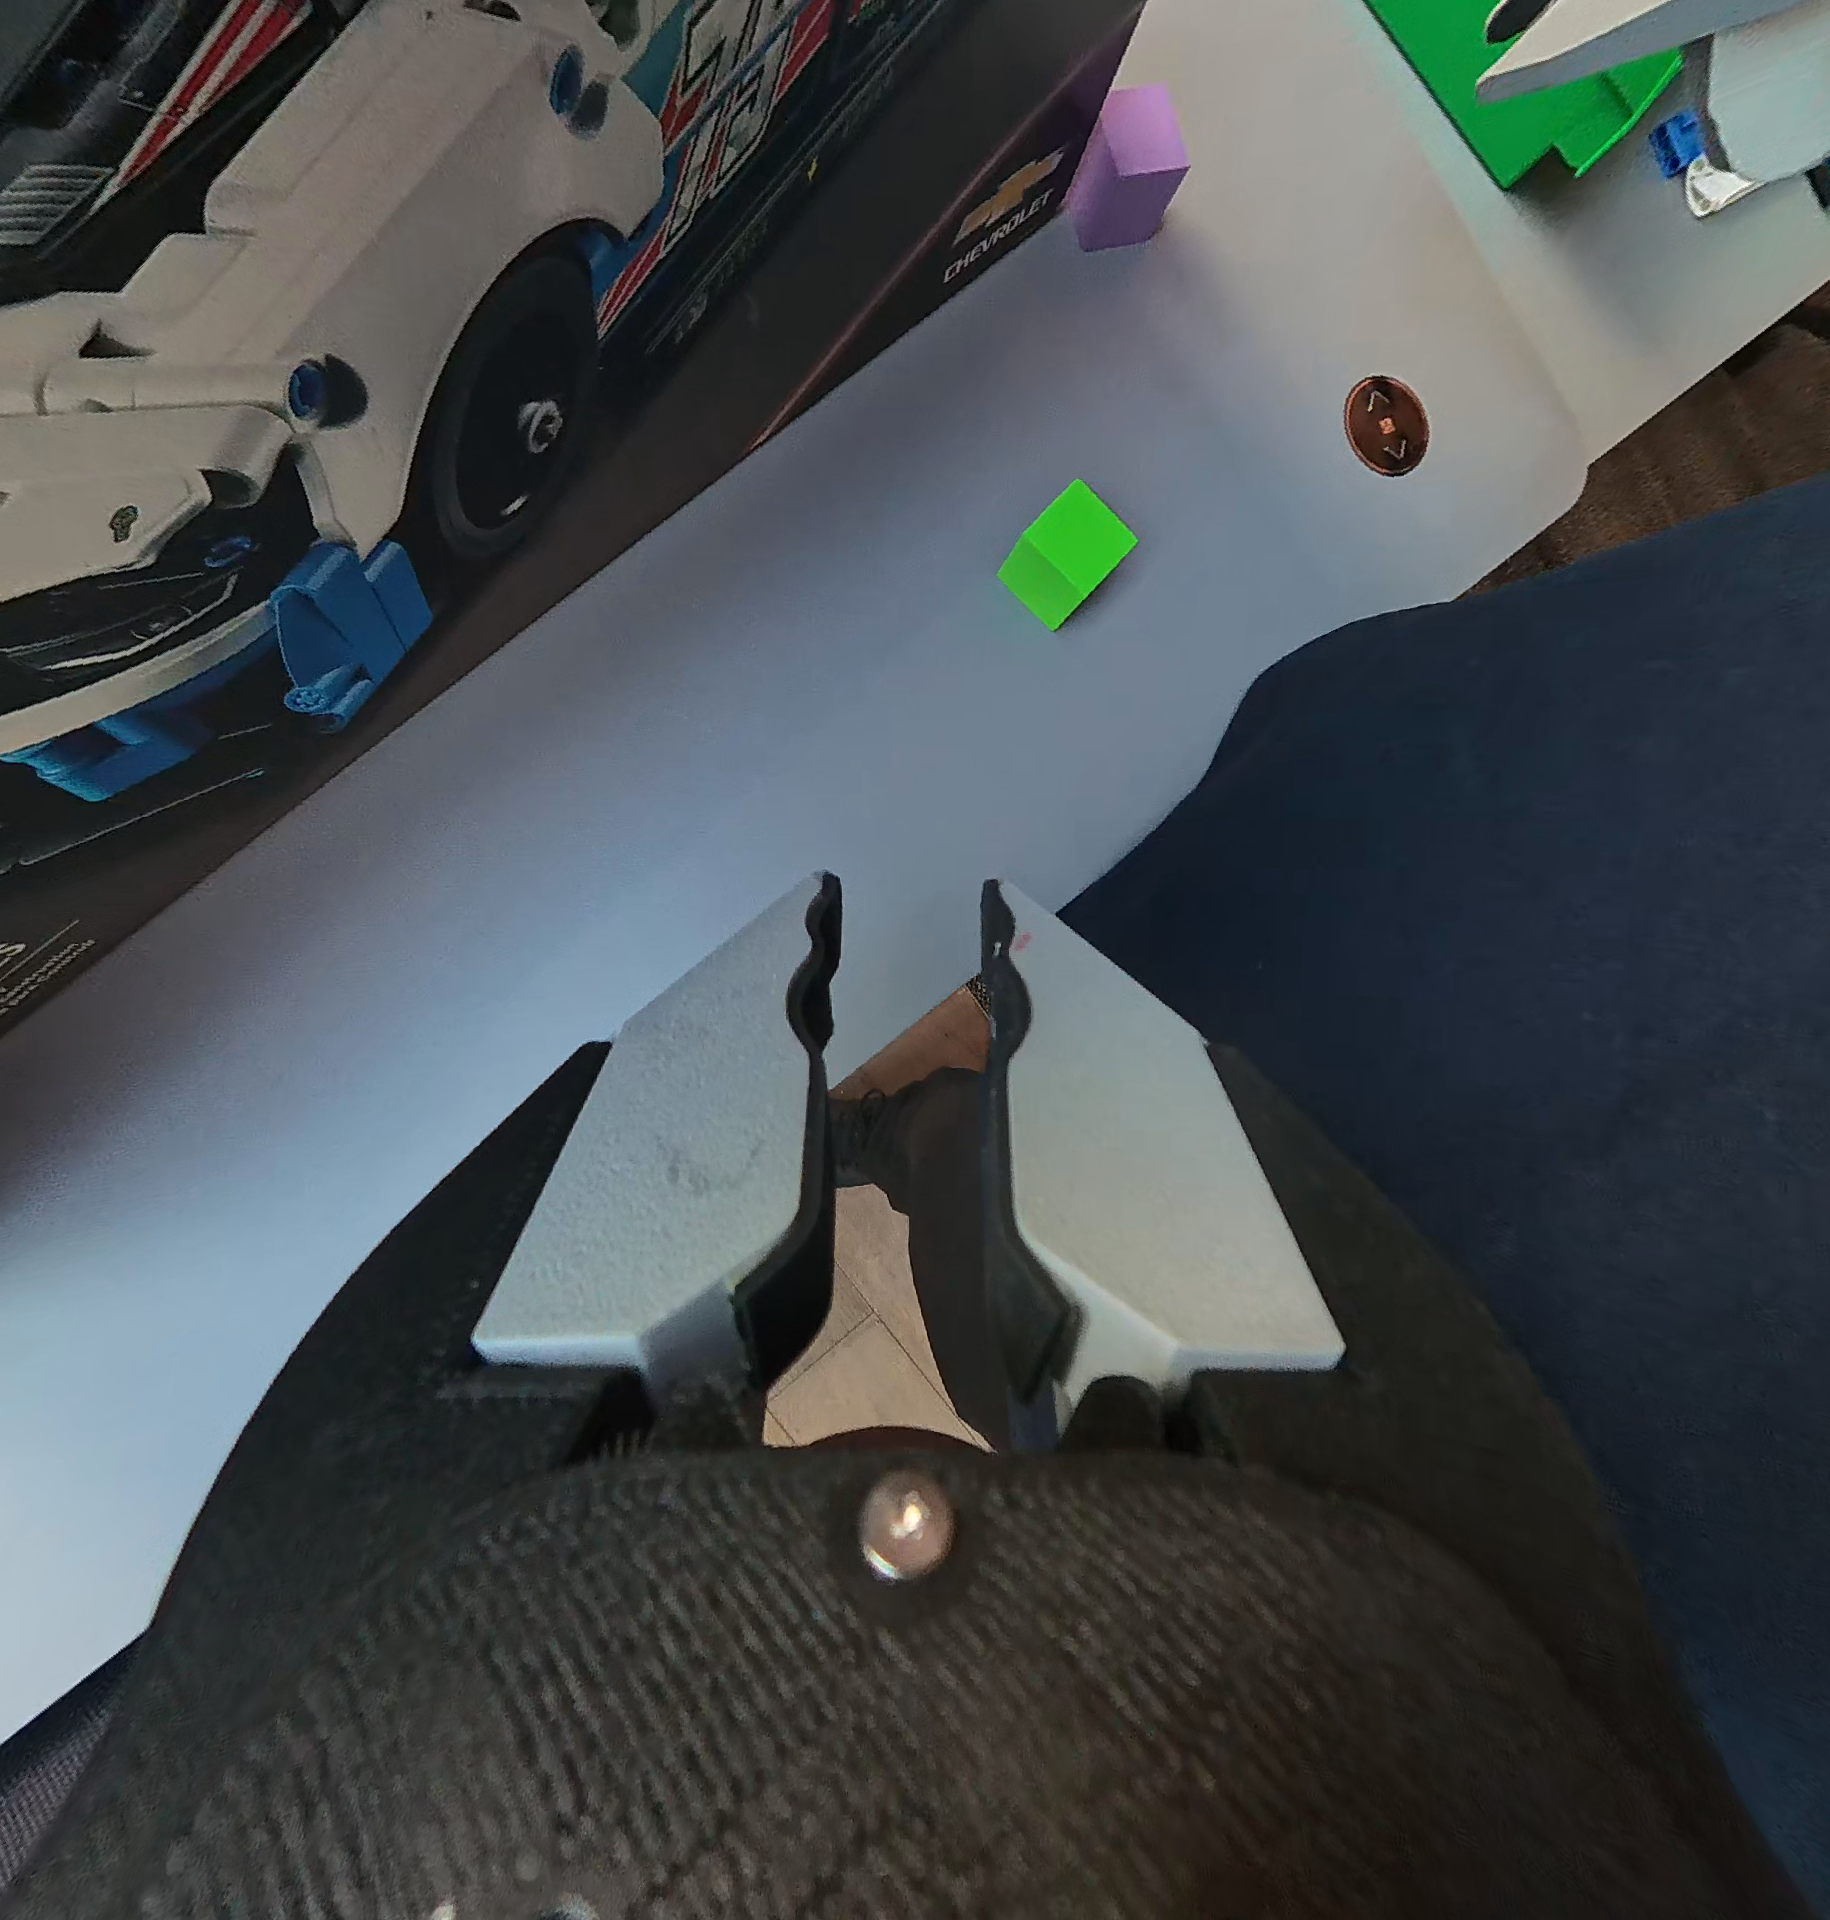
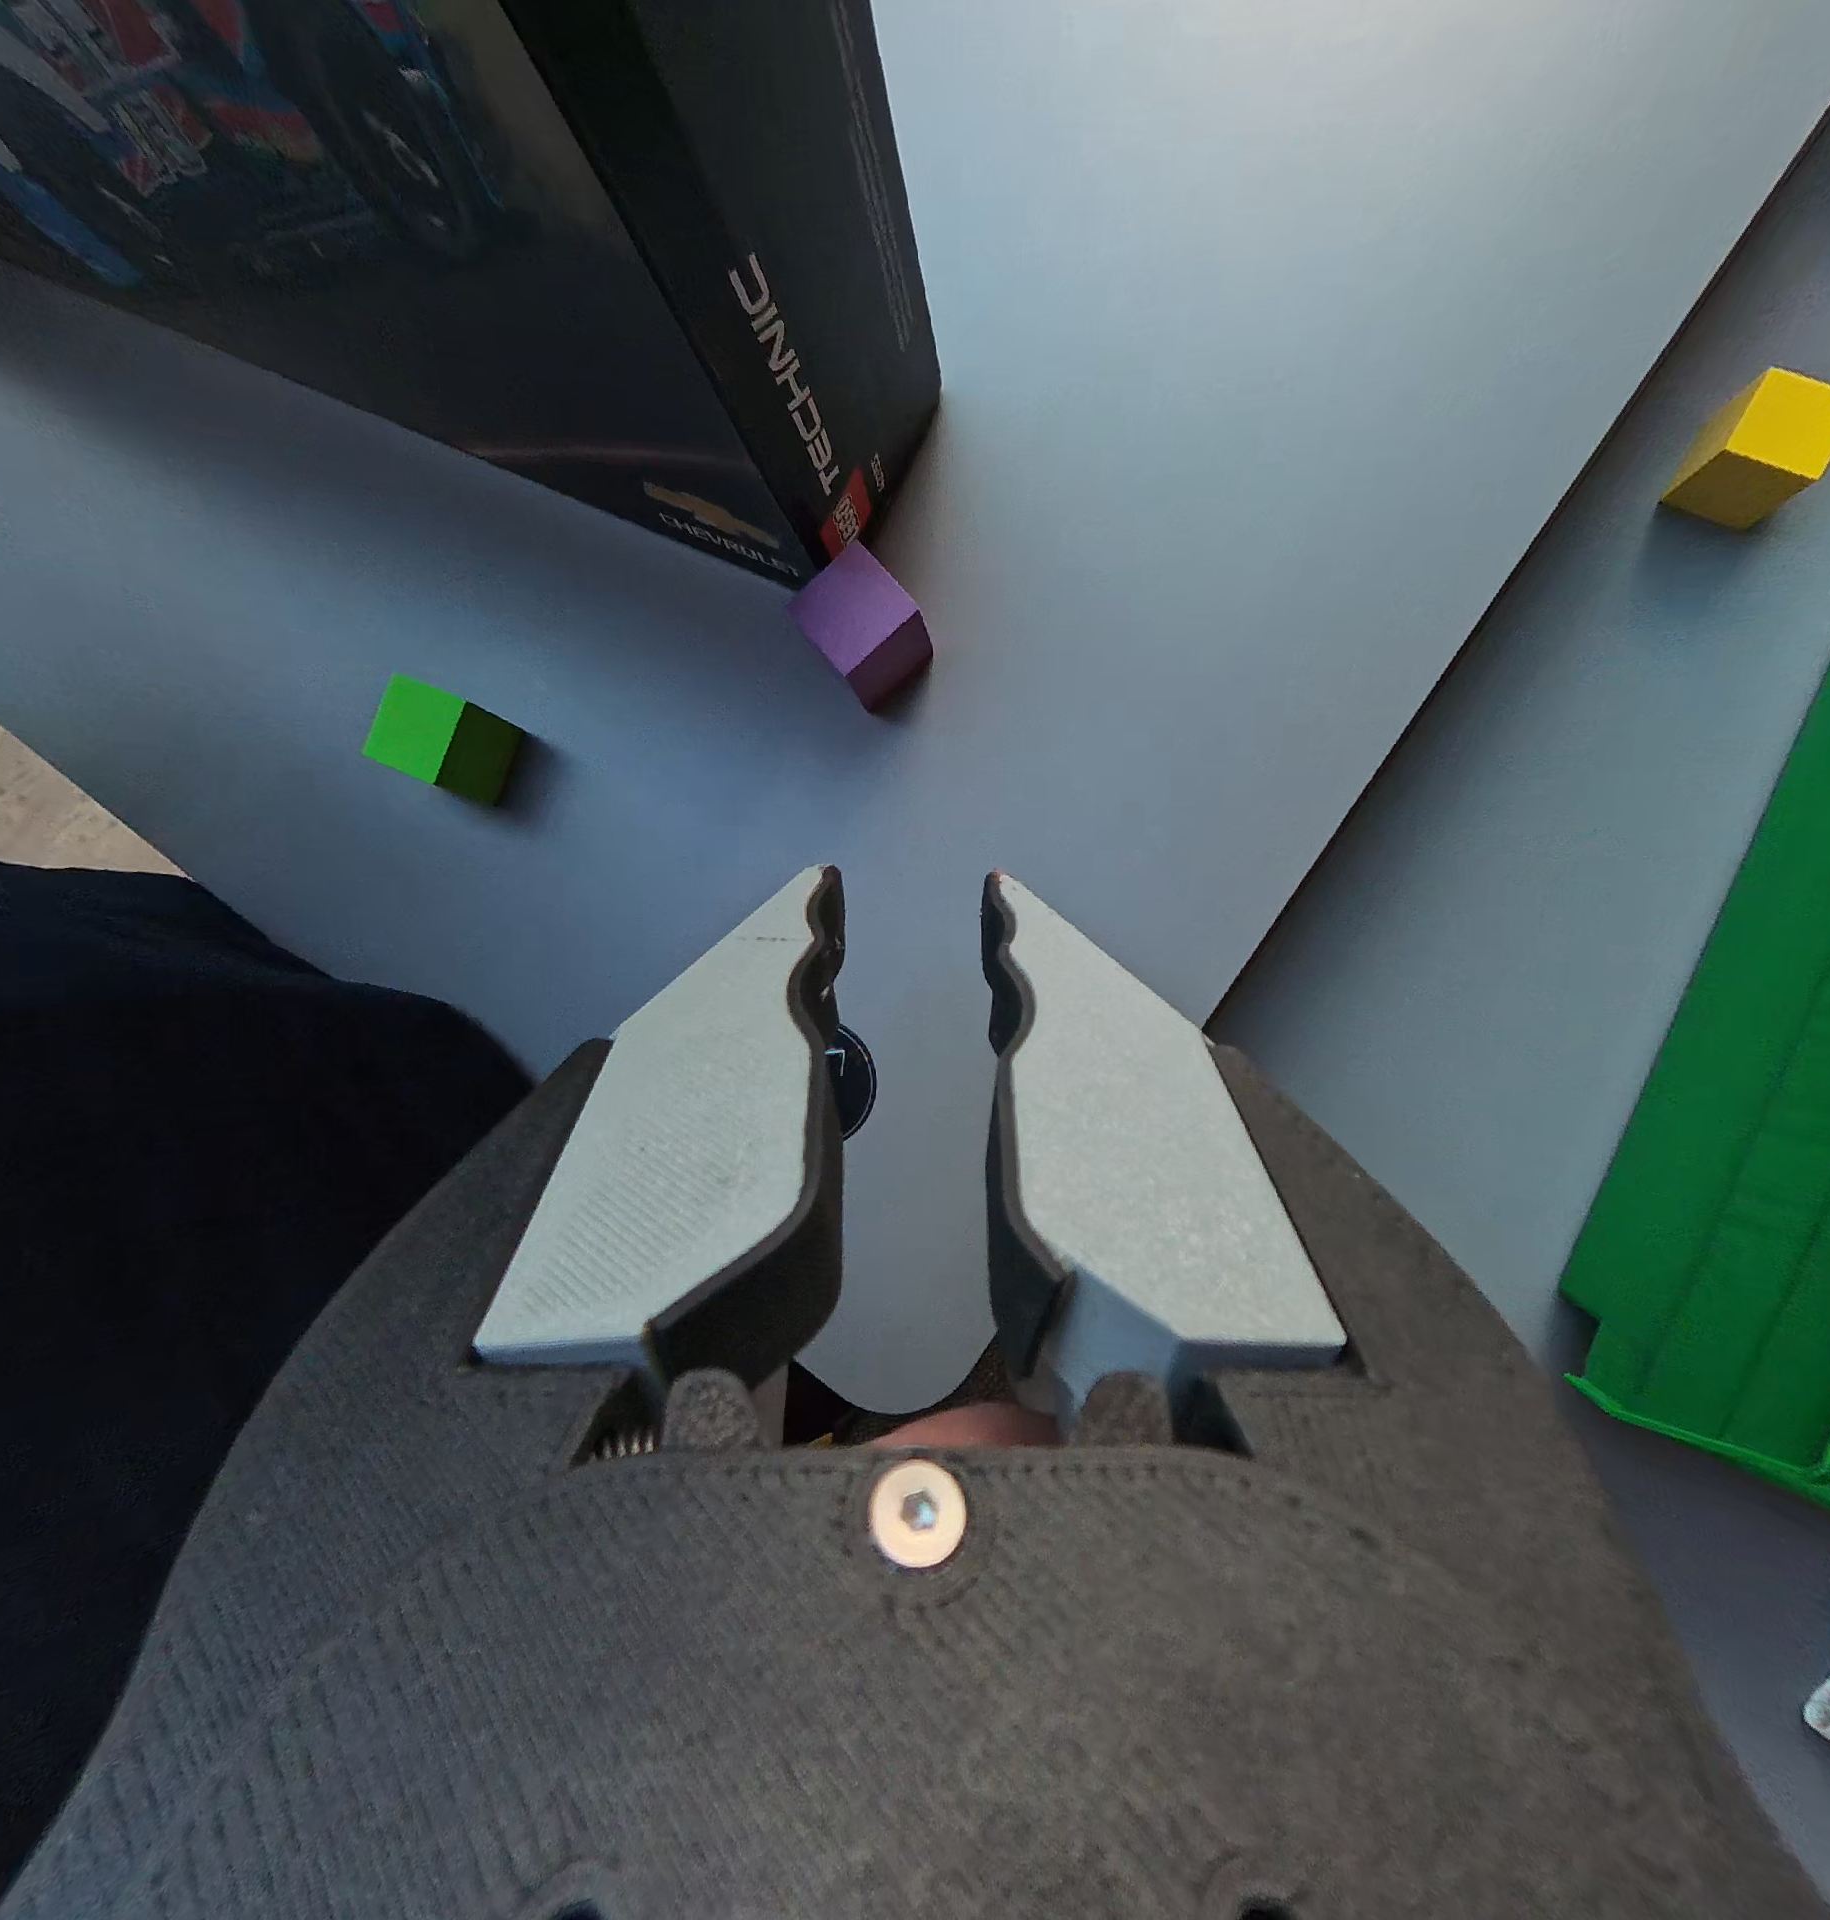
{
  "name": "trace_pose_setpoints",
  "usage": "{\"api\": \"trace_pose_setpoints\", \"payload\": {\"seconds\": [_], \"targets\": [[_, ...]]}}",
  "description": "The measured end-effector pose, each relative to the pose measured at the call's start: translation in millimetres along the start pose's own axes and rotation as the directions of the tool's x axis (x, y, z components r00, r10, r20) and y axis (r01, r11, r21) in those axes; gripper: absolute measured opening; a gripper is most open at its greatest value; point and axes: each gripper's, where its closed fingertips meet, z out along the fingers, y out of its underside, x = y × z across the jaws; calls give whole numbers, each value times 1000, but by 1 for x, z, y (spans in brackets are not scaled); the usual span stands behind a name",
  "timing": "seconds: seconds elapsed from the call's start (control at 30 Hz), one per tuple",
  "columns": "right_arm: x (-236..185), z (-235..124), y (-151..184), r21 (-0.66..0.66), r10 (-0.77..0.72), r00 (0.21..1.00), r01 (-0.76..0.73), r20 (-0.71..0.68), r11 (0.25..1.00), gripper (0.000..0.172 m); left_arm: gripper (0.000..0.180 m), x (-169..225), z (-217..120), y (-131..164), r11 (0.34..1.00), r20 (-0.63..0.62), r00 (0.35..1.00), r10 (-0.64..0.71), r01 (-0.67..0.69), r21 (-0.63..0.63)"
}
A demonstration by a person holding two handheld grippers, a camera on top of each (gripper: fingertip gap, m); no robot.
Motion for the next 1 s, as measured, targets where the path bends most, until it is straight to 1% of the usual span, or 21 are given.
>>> {"api": "trace_pose_setpoints", "payload": {"seconds": [0.5, 0.87, 1.0], "targets": [[0, -2, 1, -9, -3, 1000, 2, -19, 1000, 23, 25, -3, 2, 0, 1000, -11, 1000, -1, 1, 11], [0, -5, 3, -23, -16, 999, 15, -42, 1000, 16, 25, -9, 0, -8, 999, -15, 1000, 3, -2, 40], [0, -8, 0, -8, -19, 998, 18, -55, 1000, 14, 25, -8, 0, -8, 999, -28, 1000, 10, -9, 37]]}}
